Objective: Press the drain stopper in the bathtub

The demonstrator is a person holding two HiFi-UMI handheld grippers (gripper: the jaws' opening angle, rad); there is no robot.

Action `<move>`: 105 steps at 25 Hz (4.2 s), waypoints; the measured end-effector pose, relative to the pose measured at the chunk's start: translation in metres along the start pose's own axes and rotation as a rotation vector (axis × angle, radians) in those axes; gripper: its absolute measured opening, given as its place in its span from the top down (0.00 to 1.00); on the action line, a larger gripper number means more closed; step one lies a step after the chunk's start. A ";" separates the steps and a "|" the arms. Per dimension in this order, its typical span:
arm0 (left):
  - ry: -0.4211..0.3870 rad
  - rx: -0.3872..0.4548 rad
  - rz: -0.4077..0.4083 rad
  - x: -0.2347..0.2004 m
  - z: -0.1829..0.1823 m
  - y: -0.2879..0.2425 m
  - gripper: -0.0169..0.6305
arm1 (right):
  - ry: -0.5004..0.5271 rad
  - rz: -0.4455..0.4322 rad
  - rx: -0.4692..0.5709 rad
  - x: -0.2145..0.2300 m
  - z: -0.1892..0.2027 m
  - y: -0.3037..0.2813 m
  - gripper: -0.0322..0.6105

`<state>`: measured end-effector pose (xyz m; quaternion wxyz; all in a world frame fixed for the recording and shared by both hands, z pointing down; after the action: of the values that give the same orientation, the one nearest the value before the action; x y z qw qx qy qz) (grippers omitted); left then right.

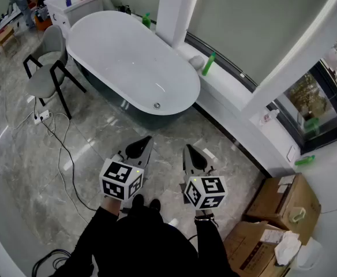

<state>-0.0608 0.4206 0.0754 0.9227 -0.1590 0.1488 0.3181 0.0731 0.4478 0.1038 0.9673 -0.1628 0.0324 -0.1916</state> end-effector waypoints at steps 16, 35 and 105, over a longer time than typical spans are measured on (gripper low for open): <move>0.006 -0.011 0.001 -0.007 0.001 0.002 0.97 | -0.040 -0.013 -0.018 -0.004 0.008 -0.005 0.95; -0.002 -0.008 0.025 -0.053 -0.010 -0.004 0.97 | -0.050 0.028 -0.046 -0.014 0.002 -0.043 0.95; 0.150 -0.354 -0.164 -0.314 0.003 -0.438 0.97 | -0.101 -0.097 -0.368 0.218 0.028 -0.471 0.95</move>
<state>-0.0185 -0.0750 0.2833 0.8896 -0.3532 0.1453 0.2504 0.1085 -0.0382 0.2848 0.9113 -0.3475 0.0104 -0.2205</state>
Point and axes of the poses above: the fingertips, and each gripper's own axes: y backward along the fingers, x to its right, z out of its underside, the point moved 2 cm from there along y, backward along the fingers, and after that the axes turned 9 degrees about y, right-handed, at the moved point
